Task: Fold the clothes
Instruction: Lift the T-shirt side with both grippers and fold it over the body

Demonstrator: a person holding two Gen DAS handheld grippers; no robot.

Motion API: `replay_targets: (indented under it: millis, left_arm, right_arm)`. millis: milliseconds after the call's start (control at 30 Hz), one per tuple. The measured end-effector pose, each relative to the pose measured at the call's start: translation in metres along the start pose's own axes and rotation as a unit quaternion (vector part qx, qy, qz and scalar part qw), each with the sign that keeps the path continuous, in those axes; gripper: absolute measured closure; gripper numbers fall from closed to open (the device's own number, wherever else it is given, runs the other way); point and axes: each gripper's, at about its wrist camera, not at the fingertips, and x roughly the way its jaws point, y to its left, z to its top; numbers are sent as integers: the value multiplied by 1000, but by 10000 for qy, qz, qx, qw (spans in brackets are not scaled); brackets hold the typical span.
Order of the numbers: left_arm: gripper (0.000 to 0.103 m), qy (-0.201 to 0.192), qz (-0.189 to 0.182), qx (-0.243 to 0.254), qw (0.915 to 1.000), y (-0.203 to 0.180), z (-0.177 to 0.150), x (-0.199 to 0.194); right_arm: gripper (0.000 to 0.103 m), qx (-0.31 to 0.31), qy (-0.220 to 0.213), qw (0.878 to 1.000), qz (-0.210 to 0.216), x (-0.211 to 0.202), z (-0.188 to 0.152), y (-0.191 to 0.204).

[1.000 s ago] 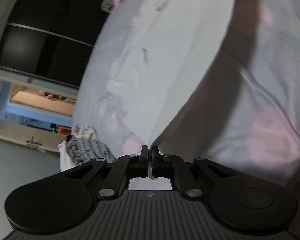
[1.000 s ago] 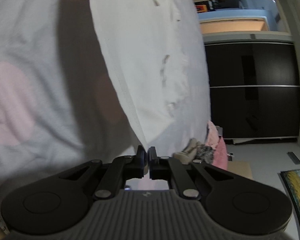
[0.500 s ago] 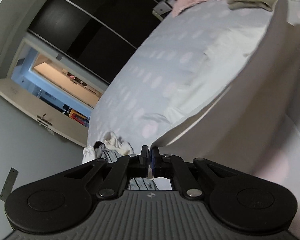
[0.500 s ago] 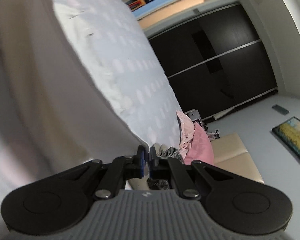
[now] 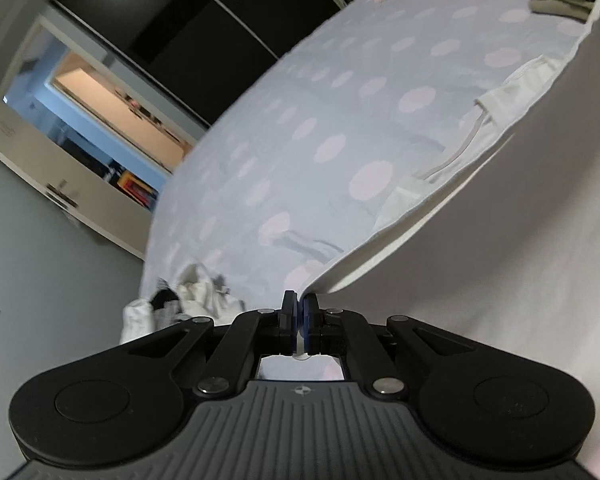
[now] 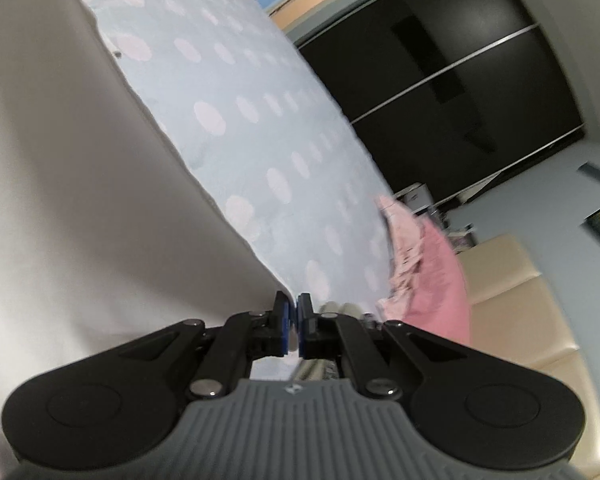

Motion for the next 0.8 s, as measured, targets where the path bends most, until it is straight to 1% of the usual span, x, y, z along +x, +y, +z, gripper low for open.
replay_targets:
  millis: [133, 233, 400, 467, 533, 667, 767, 800]
  left_arm:
    - [102, 149, 4, -6, 9999, -2, 6, 41]
    - [102, 182, -2, -55, 9998, 0, 10, 60]
    - [102, 246, -36, -67, 9997, 2, 14, 88]
    - [102, 288, -21, -80, 9995, 0, 17, 101]
    - [102, 354, -82, -124, 9993, 0, 19, 117]
    - [102, 447, -197, -385, 9981, -4, 16, 139]
    - [102, 497, -311, -526, 9969, -5, 13, 149]
    - [101, 502, -298, -566, 9967, -6, 12, 150]
  right_arm:
    - [99, 155, 204, 9994, 217, 37, 4, 5]
    - [99, 277, 273, 9989, 253, 62, 10, 6]
    - [99, 558, 287, 9974, 341, 105, 32, -7]
    - [99, 602, 351, 9969, 368, 122, 38, -5]
    - [99, 658, 460, 9958, 437, 138, 43, -2]
    - [99, 797, 671, 9927, 614, 168, 44, 5]
    - [99, 827, 758, 9912, 701, 185, 42, 10]
    - [99, 862, 787, 9904, 735, 188, 41, 11]
